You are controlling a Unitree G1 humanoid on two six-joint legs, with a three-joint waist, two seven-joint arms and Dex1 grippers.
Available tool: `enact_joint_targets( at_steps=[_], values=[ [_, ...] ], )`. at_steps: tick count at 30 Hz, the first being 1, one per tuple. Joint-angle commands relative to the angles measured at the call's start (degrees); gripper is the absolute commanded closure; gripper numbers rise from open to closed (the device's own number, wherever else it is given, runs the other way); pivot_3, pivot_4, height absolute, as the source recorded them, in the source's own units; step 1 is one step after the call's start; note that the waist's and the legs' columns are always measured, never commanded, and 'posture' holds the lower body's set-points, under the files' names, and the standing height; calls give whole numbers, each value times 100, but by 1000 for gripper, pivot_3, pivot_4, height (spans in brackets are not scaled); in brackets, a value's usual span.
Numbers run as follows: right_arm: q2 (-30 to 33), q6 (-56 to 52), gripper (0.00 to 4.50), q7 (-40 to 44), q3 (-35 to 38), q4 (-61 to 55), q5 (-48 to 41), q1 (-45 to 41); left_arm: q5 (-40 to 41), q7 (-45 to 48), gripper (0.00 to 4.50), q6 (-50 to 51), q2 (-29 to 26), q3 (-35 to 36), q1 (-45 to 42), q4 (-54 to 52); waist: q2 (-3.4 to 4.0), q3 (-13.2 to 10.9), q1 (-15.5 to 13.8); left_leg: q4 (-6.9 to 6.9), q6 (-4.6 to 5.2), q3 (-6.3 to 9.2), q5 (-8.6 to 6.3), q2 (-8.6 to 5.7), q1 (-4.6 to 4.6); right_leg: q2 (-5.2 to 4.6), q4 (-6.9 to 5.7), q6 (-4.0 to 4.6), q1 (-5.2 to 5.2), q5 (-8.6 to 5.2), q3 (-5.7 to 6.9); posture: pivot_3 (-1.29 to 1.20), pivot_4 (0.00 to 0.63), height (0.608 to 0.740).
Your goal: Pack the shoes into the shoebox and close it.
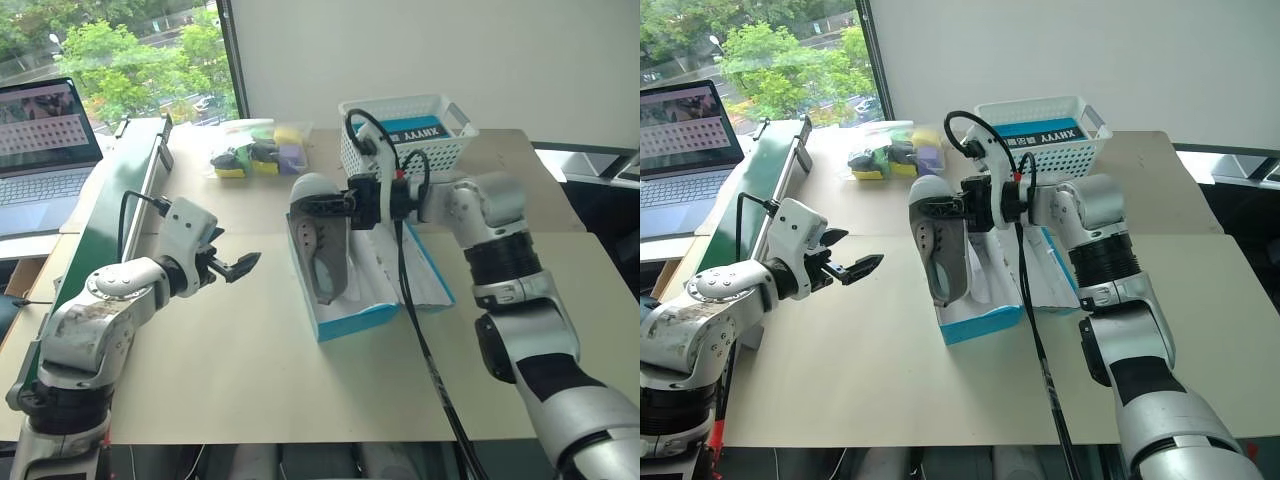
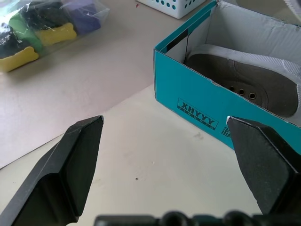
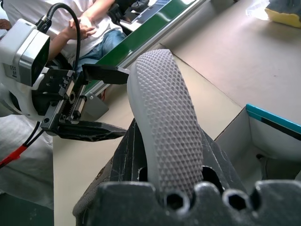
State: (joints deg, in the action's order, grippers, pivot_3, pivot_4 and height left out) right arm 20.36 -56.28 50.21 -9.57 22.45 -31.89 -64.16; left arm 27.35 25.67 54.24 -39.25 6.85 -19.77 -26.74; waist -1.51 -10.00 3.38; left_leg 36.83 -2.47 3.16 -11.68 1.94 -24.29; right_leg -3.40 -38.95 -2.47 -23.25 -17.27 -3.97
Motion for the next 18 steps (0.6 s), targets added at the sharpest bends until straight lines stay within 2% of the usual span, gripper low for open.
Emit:
enact_joint_targets(
  at_steps=[1, 6, 9, 14, 18],
  values=[
    [-90, 425, 4246, 249, 20, 20, 170, 0, 129, -46, 0, 209, -103, 279, -1, -486, 0, 0, 2, 0, 0, 0, 0, 0, 0, 0, -2, 0, 0, 0, 0, 0, 150, 740],
    [16, 1576, 4246, 650, -429, 252, 925, 375, 432, 169, 0, 577, -486, 888, 64, -671, 0, 0, 9, 0, 0, 0, 0, 1, 1, 1, -3, 0, 0, 0, 0, 0, 150, 740],
    [-71, 1953, 4246, 750, -425, 574, 1149, 431, 665, 315, 0, 769, -706, 1188, 44, -712, 0, 0, 15, 1, 0, -1, 0, 0, 3, 1, -2, 0, -1, 0, 0, 0, 150, 740],
    [-282, 2377, 4246, 824, -345, 1148, 1373, 423, 984, 577, 0, 909, -1009, 1341, -73, -790, 0, 0, 46, 1, -1, 0, 0, 1, 5, 2, -3, 0, 1, 0, 0, 0, 150, 740],
    [-450, 2646, 4246, 880, -397, 1670, 1582, 450, 1519, 720, 0, 1156, -1030, 1455, -223, -920, 0, 0, 47, 1, -1, 0, 0, 1, 5, 1, -3, 0, 2, 0, 0, 0, 150, 740]
  ],
)
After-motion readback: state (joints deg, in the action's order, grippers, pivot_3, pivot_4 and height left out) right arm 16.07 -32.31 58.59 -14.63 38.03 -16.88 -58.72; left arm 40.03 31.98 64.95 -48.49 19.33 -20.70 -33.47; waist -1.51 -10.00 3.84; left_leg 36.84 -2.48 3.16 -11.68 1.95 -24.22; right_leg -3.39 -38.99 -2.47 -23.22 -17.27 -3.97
